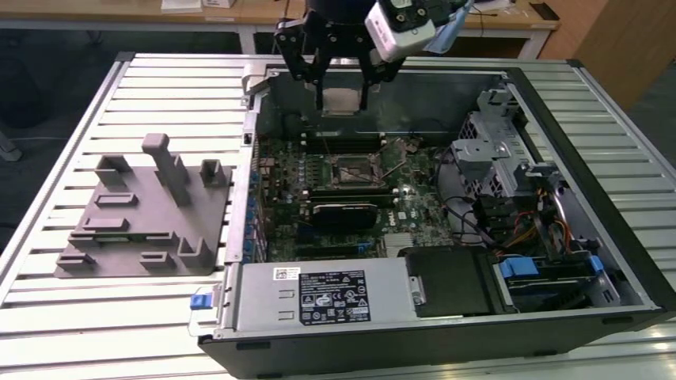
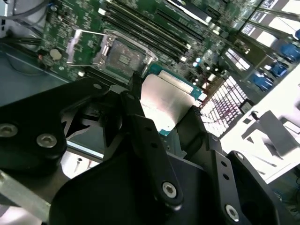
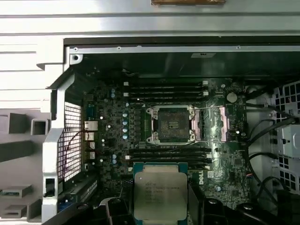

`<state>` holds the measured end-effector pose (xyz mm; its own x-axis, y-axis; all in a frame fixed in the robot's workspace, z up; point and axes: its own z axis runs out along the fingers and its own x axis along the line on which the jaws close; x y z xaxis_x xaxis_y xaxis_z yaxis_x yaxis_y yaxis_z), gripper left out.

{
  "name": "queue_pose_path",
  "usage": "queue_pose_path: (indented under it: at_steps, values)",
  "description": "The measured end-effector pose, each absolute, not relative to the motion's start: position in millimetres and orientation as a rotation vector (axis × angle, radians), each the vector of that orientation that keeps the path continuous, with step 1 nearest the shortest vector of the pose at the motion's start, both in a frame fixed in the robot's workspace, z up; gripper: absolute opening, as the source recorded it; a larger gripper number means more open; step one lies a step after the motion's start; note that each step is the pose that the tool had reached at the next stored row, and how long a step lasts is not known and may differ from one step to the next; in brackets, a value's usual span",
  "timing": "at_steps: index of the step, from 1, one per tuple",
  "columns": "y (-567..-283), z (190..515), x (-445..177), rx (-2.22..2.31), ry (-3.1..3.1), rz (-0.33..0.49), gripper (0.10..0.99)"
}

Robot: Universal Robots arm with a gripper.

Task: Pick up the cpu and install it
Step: 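Pick up the cpu and move it towards the insertion slot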

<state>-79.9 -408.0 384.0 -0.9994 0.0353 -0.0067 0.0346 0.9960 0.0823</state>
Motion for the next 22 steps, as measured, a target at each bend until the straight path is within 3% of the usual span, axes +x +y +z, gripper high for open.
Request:
queue_pose_path:
  at_steps: [22]
  values:
    - [-408.0, 354.1, -52.9, 0.055, 3.134, 0.129, 0.541]
